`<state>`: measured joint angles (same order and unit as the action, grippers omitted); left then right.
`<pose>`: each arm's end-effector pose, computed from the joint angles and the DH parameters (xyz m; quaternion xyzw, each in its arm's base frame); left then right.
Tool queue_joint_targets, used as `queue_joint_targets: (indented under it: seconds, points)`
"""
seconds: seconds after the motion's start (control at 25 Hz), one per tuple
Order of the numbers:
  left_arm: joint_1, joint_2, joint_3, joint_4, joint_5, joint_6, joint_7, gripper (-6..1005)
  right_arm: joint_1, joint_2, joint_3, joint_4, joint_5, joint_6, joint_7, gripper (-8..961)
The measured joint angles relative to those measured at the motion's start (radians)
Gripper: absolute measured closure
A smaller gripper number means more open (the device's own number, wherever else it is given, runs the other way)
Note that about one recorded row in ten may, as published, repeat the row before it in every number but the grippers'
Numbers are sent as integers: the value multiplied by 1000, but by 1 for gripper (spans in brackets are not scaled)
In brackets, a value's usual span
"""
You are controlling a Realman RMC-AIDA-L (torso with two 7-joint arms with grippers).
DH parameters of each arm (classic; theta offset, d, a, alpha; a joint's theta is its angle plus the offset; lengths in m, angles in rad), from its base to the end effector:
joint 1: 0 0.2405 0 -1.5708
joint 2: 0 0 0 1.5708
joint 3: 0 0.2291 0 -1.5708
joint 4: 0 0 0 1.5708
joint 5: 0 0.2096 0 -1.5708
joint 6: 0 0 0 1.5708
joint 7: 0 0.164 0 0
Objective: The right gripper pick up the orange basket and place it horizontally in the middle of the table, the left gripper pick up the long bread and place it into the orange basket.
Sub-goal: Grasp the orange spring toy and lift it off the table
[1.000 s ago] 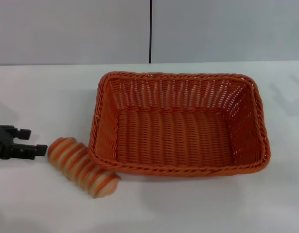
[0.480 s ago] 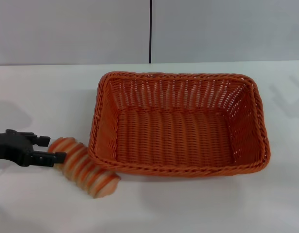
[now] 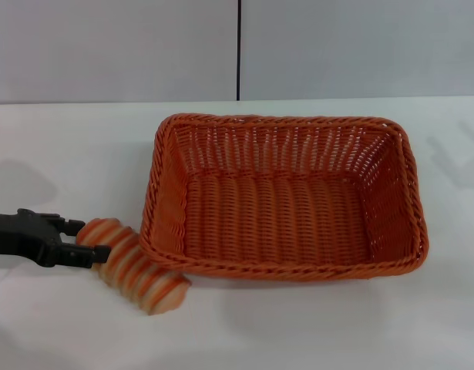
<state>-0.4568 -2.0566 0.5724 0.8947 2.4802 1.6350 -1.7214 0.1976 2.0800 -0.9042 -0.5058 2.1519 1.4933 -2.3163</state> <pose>-0.3090 0.2910 0.0355 -0.9162 -0.3783 -0.0371 0.1266 0.2838 0.2923 0.0620 -0.7557 0.1656 0.4380 0.4579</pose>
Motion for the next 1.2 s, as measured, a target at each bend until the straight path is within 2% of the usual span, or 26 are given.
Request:
queue_joint_targets:
  seconds: [0.44,1.2]
  points:
    - [3,1,18,-11,2,-23,-4,326,0,0,4,6,-1,-2,0,279]
    - [-4,3,16,-2,3,13,-25,494,0,-2,5,16,2,-5,-12,279]
